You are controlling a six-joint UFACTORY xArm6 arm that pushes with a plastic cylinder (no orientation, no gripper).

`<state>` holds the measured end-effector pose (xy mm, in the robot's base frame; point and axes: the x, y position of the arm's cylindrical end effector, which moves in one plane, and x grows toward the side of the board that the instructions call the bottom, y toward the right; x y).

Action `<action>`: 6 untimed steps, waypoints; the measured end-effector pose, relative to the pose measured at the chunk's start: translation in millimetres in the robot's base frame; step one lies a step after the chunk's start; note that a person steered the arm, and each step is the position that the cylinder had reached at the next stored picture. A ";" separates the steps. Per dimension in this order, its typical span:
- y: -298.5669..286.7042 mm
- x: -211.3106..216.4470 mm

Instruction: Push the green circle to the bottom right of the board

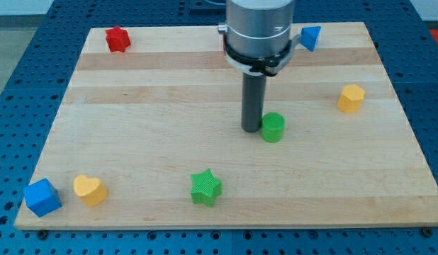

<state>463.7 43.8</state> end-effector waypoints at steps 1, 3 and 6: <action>4.4 -6.5; 30.4 -8.2; 87.4 -6.0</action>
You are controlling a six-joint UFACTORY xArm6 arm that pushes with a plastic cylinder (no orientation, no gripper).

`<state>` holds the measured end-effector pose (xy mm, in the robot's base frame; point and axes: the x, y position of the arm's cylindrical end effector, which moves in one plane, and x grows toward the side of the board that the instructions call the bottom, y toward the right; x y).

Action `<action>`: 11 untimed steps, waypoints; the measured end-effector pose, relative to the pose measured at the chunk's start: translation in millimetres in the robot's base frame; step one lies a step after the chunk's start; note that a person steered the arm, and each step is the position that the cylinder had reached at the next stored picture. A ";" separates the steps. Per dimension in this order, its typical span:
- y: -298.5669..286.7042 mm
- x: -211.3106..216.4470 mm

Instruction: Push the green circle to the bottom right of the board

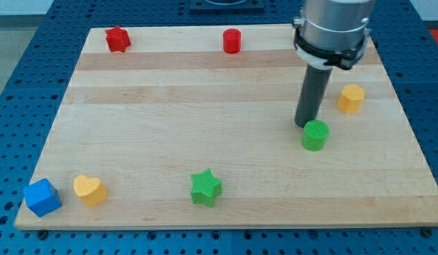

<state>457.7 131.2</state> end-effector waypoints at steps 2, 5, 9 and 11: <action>1.1 42.1; -10.7 82.3; 13.5 104.8; 31.0 110.9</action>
